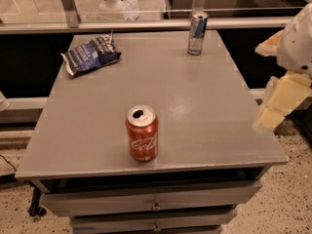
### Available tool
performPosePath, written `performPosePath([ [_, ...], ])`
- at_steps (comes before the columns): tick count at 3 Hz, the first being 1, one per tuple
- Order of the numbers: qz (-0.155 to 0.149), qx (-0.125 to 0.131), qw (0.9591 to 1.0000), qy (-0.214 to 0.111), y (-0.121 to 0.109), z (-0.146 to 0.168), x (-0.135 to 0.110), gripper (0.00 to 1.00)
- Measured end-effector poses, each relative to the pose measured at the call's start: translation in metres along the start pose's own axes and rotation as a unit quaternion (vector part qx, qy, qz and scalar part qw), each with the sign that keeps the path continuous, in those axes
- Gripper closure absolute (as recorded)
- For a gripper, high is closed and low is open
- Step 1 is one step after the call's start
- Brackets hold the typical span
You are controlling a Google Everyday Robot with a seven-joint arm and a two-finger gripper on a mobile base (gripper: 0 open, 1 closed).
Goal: Move coke can near blue chip bag
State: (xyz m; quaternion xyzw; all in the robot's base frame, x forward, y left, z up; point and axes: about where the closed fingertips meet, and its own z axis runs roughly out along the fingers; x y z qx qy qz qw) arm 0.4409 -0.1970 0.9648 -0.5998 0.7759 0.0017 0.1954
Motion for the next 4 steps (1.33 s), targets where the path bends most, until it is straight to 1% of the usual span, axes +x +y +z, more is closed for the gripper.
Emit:
performPosePath([
  [1, 0.014, -0.039, 0.9951, -0.09, 0.016, 0.045, -0.026, 0.0],
  [2, 0.032, -0.078, 0.9794, -0.184, 0.036, 0.09, -0.05, 0.0],
  [3, 0.046, -0.108, 0.9538, -0.277, 0.053, 0.117, -0.082, 0.0],
  [4, 0.055, -0.128, 0.9222, -0.361, 0.068, 0.126, -0.116, 0.0],
])
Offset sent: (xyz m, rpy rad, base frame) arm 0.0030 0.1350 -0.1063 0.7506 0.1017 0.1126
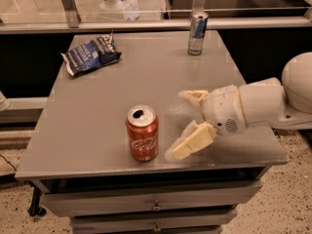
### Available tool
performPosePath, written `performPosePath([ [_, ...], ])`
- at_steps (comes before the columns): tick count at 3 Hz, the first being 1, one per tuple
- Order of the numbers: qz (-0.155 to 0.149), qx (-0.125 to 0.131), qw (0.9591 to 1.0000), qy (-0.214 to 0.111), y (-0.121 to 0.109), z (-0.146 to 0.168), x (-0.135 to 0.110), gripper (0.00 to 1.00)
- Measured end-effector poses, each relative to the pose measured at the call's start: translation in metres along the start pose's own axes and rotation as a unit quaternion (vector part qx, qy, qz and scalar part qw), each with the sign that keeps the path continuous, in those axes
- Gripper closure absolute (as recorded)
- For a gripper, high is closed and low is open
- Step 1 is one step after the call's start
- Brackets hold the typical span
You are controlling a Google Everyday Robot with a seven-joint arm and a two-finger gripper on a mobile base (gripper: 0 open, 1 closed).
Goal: Move coke can near blue chip bag
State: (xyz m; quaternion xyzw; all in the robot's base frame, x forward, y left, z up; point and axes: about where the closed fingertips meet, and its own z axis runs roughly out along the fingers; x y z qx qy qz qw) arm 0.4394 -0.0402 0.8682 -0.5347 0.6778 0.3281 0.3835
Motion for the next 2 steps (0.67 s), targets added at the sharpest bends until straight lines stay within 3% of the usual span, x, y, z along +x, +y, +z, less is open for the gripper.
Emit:
performPosePath([
  [1, -0.003, -0.02, 0.9973, -0.071, 0.011, 0.023, -0.023, 0.0],
  [2, 0.007, -0.035, 0.9933, -0.11, 0.025, 0.039, -0.03, 0.0],
])
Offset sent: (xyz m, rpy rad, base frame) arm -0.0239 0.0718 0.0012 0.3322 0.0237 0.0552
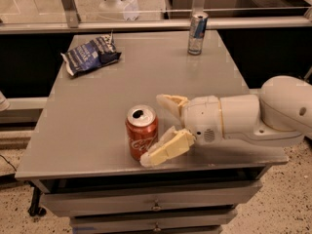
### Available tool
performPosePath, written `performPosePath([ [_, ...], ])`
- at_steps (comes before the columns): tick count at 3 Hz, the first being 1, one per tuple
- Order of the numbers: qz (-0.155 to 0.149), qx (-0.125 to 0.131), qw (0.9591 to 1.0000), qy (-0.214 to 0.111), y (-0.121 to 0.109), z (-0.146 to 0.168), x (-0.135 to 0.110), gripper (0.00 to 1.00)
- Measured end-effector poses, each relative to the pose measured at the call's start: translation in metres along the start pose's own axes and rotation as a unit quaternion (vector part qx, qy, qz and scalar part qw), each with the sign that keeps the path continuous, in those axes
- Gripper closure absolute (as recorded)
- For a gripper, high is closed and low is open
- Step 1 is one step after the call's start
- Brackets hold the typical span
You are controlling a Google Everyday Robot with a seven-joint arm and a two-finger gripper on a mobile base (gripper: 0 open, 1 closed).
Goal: Move coke can near blue chip bag
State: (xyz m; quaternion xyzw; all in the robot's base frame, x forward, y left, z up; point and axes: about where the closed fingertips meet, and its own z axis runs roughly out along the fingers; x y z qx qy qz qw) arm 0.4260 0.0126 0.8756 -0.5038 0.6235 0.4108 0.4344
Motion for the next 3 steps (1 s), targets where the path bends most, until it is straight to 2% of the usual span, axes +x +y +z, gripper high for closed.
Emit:
performPosePath([
  [1, 0.006, -0.006, 0.9998, -0.02, 0.0068, 0.0083, 0.0031, 0.18],
  [3, 0.006, 0.011, 0.9993, -0.035, -0.0008, 0.0003, 0.0, 0.65],
])
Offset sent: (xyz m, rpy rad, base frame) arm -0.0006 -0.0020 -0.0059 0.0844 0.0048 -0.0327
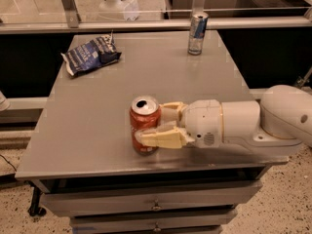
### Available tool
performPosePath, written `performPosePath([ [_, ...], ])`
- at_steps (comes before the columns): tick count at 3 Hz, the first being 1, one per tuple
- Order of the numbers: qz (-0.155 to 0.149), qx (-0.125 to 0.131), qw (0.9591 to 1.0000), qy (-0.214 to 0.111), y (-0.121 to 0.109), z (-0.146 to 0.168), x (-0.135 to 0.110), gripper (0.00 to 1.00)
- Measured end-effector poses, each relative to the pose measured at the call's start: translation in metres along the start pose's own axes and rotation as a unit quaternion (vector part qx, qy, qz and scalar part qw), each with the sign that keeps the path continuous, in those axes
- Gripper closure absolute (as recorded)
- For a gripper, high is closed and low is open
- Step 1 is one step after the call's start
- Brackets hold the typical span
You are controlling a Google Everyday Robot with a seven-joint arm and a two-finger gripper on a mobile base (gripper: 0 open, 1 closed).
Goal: Move coke can near blue chip bag
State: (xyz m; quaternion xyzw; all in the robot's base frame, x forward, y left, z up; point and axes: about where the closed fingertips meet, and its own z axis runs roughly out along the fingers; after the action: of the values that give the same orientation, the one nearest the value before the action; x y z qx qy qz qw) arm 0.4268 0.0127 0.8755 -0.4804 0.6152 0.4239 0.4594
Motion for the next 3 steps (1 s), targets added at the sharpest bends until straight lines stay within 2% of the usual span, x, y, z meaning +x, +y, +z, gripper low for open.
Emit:
performPosePath([
  [1, -0.009, 0.031, 0.9995, -0.001, -0.018, -0.017, -0.006, 0.88],
  [2, -0.038, 0.081, 0.9957, 0.027, -0.051, -0.052, -0.026, 1.0],
  [3, -0.047, 0.096, 0.9938, 0.03, -0.06, -0.065, -0.031, 1.0],
])
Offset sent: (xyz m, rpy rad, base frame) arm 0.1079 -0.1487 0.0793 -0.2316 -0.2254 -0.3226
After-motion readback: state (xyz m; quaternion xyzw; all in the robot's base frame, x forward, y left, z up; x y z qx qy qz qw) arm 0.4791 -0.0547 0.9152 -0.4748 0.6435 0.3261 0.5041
